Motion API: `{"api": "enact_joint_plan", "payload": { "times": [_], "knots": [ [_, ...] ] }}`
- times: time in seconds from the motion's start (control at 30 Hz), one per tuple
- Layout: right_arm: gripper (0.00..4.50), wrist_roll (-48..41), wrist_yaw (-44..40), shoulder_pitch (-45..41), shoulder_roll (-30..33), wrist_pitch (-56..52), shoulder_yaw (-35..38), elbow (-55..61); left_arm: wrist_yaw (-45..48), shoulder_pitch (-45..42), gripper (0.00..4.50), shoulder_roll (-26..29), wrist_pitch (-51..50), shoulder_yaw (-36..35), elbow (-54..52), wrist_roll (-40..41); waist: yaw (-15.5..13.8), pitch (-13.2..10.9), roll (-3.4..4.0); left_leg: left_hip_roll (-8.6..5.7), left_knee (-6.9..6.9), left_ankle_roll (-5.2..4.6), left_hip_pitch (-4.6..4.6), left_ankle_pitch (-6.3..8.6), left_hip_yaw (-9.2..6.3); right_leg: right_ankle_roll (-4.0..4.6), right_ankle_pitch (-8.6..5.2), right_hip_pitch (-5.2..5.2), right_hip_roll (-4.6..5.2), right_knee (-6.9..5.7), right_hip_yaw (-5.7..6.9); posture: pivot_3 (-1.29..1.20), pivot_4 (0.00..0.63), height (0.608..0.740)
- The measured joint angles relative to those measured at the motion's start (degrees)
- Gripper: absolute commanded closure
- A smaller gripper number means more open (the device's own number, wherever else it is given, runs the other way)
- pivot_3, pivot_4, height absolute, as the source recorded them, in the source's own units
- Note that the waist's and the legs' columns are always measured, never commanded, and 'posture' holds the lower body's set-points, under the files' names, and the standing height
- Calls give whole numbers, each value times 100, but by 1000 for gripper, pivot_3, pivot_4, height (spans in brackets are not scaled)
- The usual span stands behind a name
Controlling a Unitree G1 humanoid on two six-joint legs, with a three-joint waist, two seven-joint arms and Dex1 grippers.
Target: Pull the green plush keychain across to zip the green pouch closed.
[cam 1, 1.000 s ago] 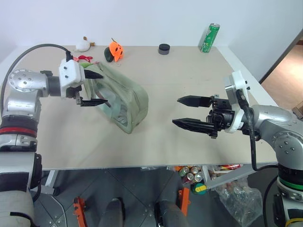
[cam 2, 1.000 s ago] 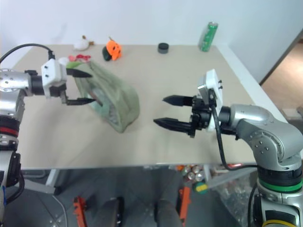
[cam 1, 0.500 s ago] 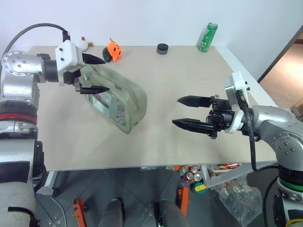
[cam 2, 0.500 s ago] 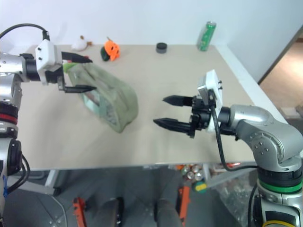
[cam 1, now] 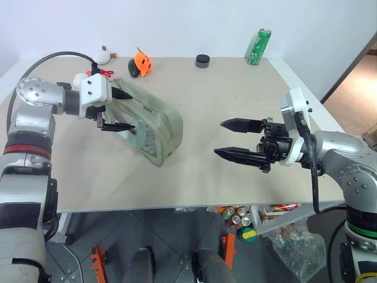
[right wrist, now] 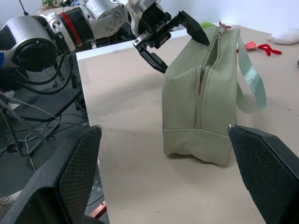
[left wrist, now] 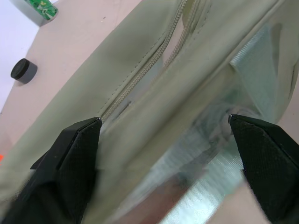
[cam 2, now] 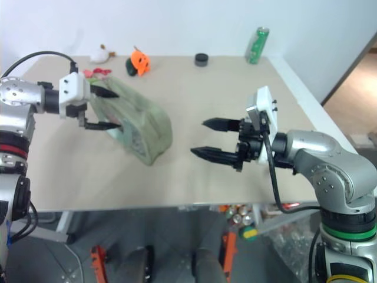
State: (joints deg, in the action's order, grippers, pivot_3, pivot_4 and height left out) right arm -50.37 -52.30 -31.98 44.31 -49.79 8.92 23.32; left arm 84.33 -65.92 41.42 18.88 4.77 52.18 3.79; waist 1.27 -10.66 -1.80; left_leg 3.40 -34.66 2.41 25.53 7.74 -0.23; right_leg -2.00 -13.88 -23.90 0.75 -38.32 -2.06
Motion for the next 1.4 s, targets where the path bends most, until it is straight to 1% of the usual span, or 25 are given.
{"api": "enact_joint_plan", "payload": {
  "times": [0.07,0.1,0.13,0.17,0.2,0.23,0.33,0.53,0.63,0.73,0.8,0.93,1.1,1.23,1.4],
  "knots": [
    [0,2,2,-1,0,4,0,0,36,0,1809,-24,-38,-1,9,4,1,0,0,0,0,0,0,0,1,-1,1,0,0,0,-2,0,150,740],
    [0,3,5,-1,0,8,0,0,80,0,2012,-32,-62,-2,8,6,1,0,0,0,0,0,0,0,1,0,1,-1,0,0,-3,0,150,740],
    [0,4,7,-1,0,11,0,0,102,0,2567,-41,-65,-2,8,7,1,0,0,0,0,0,0,0,1,0,1,-1,-1,-1,-3,0,150,740],
    [0,6,12,-1,0,17,0,0,117,0,2906,-49,-71,-2,8,7,0,0,0,0,0,0,0,0,1,0,1,-1,-1,-1,-2,0,150,740],
    [0,7,15,0,0,24,0,0,121,0,3103,-50,-77,-2,7,7,1,0,0,0,0,0,0,0,1,0,1,-1,-1,-2,-2,0,150,740],
    [0,8,19,0,0,37,0,0,139,1,3539,-50,-118,-2,-3,6,1,0,0,0,0,0,0,0,1,0,1,-1,-1,-2,-3,0,150,740],
    [0,11,24,1,0,49,0,0,200,6,4483,-50,-163,-2,-42,6,1,0,0,0,0,0,0,0,1,0,1,-1,-1,-2,-3,0,150,740],
    [0,65,18,0,0,113,-23,0,230,48,4483,-38,-301,-2,-294,4,2,0,0,0,0,0,0,0,1,-1,0,-2,-1,-3,-3,0,150,740],
    [0,106,-18,0,5,135,-42,-7,204,261,4483,-38,-525,3,-800,4,2,0,0,1,0,0,0,0,1,-1,0,-2,-1,-3,-4,0,150,740],
    [0,163,-117,0,161,172,-41,-110,106,414,4483,-54,-1089,20,-1388,21,2,0,0,1,-1,0,1,0,2,-1,0,-2,-1,-4,-6,0,150,740],
    [0,284,-275,1,401,274,-24,-311,-21,551,4483,-101,-1807,22,-1998,93,-10,0,0,-1,-5,0,1,0,1,-2,0,0,0,-4,-6,0,150,740],
    [0,502,-529,2,731,477,39,-688,-245,767,4483,-160,-2722,196,-2817,106,-1,0,0,-1,-9,0,1,0,4,-5,2,-2,-1,-5,-12,0,150,740],
    [0,712,-816,30,1049,711,137,-1025,-825,900,4483,-259,-4064,420,-3740,0,-4,0,1,-1,-16,0,0,0,3,-5,0,-2,-4,-14,-13,0,150,740],
    [0,835,-901,41,1085,847,194,-1210,-1541,899,4483,-461,-4914,646,-4248,-302,-4,0,0,-3,-30,0,0,0,3,-13,6,1,-4,-17,-18,0,150,740],
    [0,900,-871,40,980,926,193,-1229,-1870,896,4483,-485,-5784,774,-4849,-370,-2,0,0,-5,-36,0,-1,0,6,-17,11,1,-4,-18,-25,0,150,740]
  ]
}}
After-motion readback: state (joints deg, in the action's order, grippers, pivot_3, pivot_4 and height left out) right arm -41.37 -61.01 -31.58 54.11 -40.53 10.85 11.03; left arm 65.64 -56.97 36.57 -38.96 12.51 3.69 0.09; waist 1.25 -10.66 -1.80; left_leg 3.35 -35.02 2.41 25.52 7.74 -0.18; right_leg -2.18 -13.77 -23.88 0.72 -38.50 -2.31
